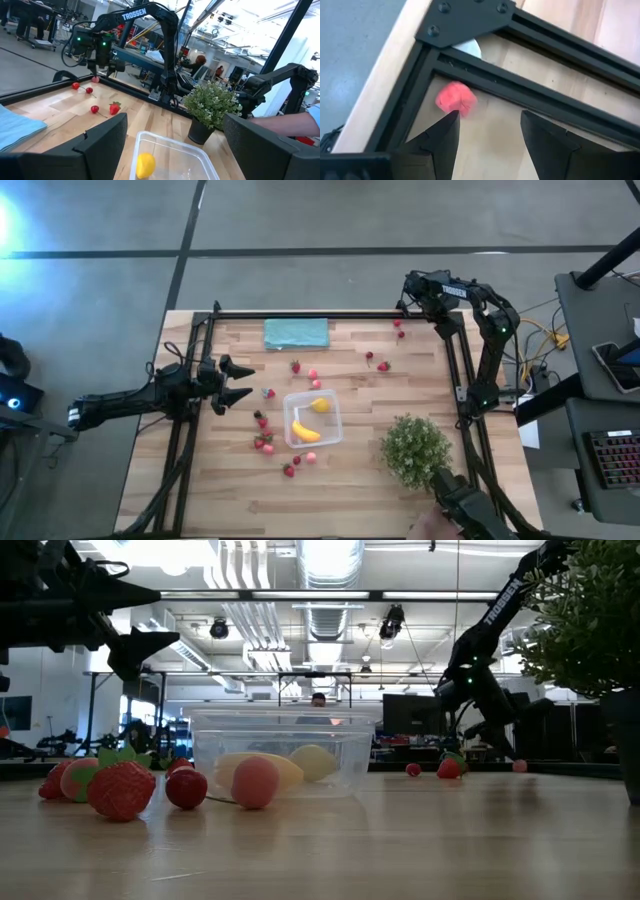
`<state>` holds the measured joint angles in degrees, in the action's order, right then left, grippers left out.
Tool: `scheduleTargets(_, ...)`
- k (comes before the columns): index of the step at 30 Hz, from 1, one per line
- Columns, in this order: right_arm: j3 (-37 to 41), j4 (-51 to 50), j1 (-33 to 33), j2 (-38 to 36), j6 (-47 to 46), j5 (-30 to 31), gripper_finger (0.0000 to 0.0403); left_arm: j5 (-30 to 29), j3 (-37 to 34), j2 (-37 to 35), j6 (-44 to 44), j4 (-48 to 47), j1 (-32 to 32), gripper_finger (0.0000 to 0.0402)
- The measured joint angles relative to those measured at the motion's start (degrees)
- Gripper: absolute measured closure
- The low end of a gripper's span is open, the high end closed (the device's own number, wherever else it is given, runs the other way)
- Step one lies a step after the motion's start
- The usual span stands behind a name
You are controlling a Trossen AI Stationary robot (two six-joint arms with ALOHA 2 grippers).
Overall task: Pick and placing Produce into tupperware
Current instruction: Put the pink peach into the transparent bin
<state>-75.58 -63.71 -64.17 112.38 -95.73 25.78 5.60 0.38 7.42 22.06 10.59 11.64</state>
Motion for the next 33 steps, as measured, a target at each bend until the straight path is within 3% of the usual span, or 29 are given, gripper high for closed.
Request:
scheduleTargets(13, 0.3, 0.5, -1.0, 0.9, -5.8, 2.1, 0.0200, 0.0, 0.0, 0.0, 0.0, 0.0, 0.0, 0.0088)
scheduleTargets(33, -0.4, 3.5, -0.9, -0.2, -1.8, 2.3, 0.0214, 0.0, 0.0, 0.0, 0.0, 0.0, 0.0, 0.0088)
